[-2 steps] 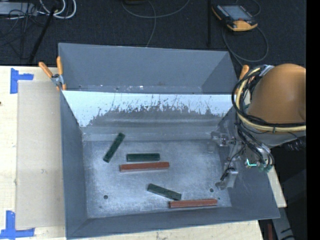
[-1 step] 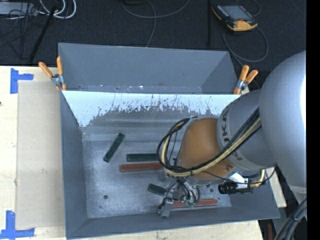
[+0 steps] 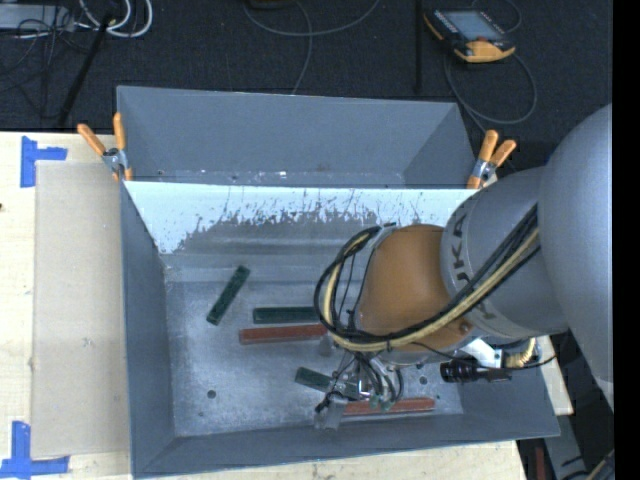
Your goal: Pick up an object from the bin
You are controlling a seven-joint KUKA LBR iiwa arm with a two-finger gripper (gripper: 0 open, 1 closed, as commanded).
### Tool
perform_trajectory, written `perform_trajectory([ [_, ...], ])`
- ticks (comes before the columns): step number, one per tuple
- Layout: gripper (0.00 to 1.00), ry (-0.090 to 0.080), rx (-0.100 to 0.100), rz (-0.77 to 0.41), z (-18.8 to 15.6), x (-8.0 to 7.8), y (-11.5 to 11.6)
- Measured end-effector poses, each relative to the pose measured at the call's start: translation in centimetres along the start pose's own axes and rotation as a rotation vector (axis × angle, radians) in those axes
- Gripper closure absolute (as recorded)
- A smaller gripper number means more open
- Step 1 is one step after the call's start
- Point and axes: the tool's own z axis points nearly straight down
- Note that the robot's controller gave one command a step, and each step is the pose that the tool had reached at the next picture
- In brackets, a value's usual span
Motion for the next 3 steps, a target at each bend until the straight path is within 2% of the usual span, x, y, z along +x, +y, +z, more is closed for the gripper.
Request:
perform_trajectory([
  [1, 0.0, 0.003, 0.002, 0.066, 0.1, -0.4, -1.7],
  [2, 0.0, -0.003, 0.0, 0.133, 3.1, -0.2, 0.0],
  [3, 0.0, -0.003, 0.0, 0.131, 3.1, -0.3, 0.0],
])
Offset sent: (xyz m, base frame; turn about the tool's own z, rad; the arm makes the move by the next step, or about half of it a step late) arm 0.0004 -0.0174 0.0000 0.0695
